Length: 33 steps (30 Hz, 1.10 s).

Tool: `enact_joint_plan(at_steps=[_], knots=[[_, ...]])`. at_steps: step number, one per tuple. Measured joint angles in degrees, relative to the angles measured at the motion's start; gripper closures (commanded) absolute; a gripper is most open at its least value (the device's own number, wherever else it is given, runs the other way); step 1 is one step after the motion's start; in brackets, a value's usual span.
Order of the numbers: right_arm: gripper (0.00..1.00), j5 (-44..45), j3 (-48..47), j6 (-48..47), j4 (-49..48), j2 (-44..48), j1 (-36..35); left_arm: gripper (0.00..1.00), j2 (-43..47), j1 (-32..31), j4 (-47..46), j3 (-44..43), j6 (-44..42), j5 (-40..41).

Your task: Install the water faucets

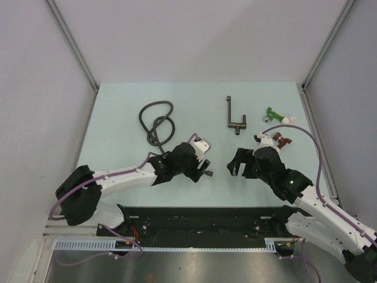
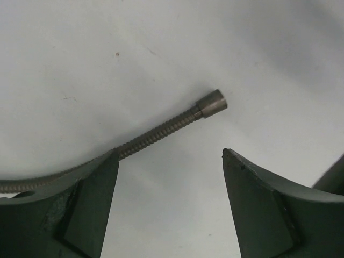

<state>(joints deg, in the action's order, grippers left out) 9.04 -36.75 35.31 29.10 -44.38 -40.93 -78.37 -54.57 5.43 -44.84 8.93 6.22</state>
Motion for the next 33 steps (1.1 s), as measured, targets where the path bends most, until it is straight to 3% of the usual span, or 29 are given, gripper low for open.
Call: enact_joint_plan(at_steps=[9,21,33], knots=[[0.07,0.9,0.4,0.1,1.7,10.8,5.9,0.22,-14.1,0.0,2.8,-6.1,-19.5,-1.0],[0.07,1.0,1.1,-0.8,2.9,12.0,8.6,0.35,-27.4,0.0,6.8,-19.0,-29.5,-8.2],[0.07,0.2,1.2,-1.9,1.8,9.3,9.5,0.73,-29.6,0.0,8.2,-21.4,-30.0,-13.5]])
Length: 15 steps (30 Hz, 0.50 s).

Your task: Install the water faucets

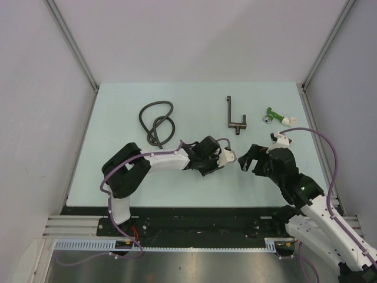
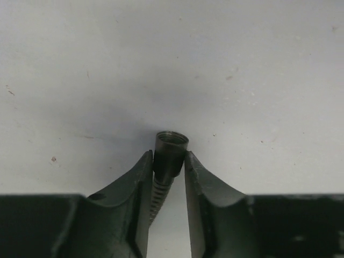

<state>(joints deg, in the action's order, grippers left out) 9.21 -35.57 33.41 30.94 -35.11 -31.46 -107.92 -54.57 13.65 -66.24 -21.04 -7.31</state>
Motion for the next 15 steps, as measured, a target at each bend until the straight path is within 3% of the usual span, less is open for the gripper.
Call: enact_joint_plan(at_steps=[5,9,15], knots=[[0.08,-1.8,0.0,-0.7,-1.7,-2.0,1.9,0.88,0.6,0.8,-1.1,1.2,1.2,-1.3],[0.08,-3.9,0.0,-1.3,-4.2,-4.7,4.8,0.87,4.1,3.2,-4.0,6.3,5.1,-3.5],[0.09,-5.7,-1.4,-3.3,-7.6,-13.7,8.6,0.79,17.8,15.3,-17.3,20.2,16.7,-10.7]])
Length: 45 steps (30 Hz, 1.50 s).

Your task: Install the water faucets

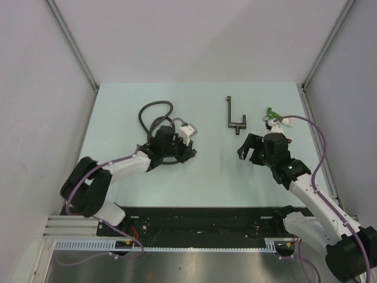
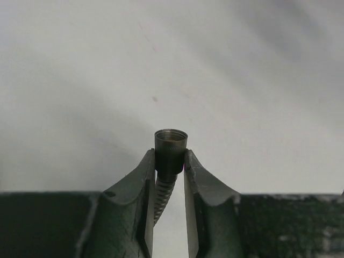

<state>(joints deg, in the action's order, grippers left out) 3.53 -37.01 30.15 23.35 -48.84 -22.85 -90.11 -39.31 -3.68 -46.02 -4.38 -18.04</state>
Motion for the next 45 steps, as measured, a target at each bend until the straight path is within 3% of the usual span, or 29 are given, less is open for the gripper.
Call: enact_joint_plan(at_steps=[3,8,13,20,31,33,35,37,38,45], knots=[[0.1,0.1,-2.5,-1.0,-1.7,-5.3,0.5,0.73,8.2,5.4,-12.2,5.4,5.6,-2.2],[0.13,0.4,-9.4,-2.9,-5.1,-15.4,1.2,0.71,15.7,5.9,-34.3,15.3,10.5,-5.5],[0.18,0.6,-15.4,-3.6,-8.6,-26.9,3.4,0.69,15.6,7.1,-49.6,26.8,15.2,-10.6],[0.26,0.7,-25.2,-4.7,-8.6,-44.0,6.2,0.66,14.1,7.6,-64.5,28.5,18.3,-16.1],[0.43,1.8,-39.0,-7.3,-6.6,-62.6,8.5,0.66,12.3,7.7,-67.4,28.5,16.8,-18.6],[0.53,2.0,-41.2,-7.9,-6.0,-65.5,8.7,0.66,11.5,7.7,-67.1,28.5,16.2,-18.6],[0.7,2.0,-42.9,-8.5,-5.1,-67.8,8.9,0.66,10.2,7.7,-66.8,28.3,15.9,-18.7],[0.97,1.9,-44.2,-9.0,-4.8,-68.4,8.9,0.66,8.8,7.7,-66.4,27.9,15.9,-18.7],[1.0,1.8,-44.5,-9.3,-4.6,-68.7,8.8,0.66,8.1,7.7,-66.4,27.7,15.9,-18.8],[1.0,5.7,-43.0,-9.3,-3.0,-67.4,5.4,0.66,5.7,7.7,-66.9,27.0,16.0,-19.5]])
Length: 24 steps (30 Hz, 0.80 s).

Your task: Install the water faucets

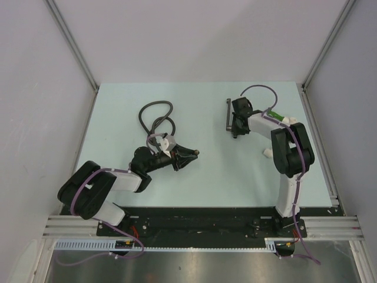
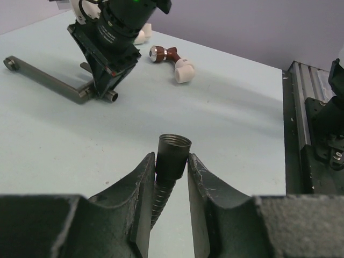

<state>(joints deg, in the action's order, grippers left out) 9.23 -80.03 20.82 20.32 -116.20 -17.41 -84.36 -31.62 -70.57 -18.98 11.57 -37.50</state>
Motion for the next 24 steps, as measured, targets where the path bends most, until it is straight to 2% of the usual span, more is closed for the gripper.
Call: enact_joint_plan(at_steps=[6,9,12,13,18,19,21,22,24], knots=[[1.0,0.3,13.3,2.9,1.4,10.7,-7.5,0.66,0.0,0.0,-1.0,0.0,0.1,-0.3],[0.92,0.2,21.2,5.8,2.2,17.4,-11.9,0.66,0.0,0.0,-1.1,0.0,0.3,-0.3],[0.75,0.2,27.9,9.8,3.9,24.0,-16.9,0.66,0.0,0.0,-1.4,0.0,0.4,-0.3],[0.66,0.2,29.3,11.1,4.7,25.5,-18.3,0.66,0.0,0.0,-1.4,0.0,0.5,-0.3],[0.45,-0.8,33.3,15.4,9.9,31.2,-24.5,0.66,0.0,0.0,-1.9,0.0,0.7,-0.7],[0.39,-1.0,33.5,16.0,11.0,32.4,-24.8,0.66,0.0,0.0,-2.2,0.0,0.9,-0.8],[0.36,-1.1,33.6,16.8,12.9,35.8,-24.8,0.66,0.0,0.0,-2.6,0.0,1.1,-0.9],[0.26,-1.2,33.6,16.9,13.3,37.9,-24.7,0.66,0.0,0.0,-2.7,0.0,1.4,-1.0],[0.18,-1.5,33.6,17.1,13.9,42.1,-24.0,0.65,0.0,0.1,-2.8,0.0,1.6,-1.3]])
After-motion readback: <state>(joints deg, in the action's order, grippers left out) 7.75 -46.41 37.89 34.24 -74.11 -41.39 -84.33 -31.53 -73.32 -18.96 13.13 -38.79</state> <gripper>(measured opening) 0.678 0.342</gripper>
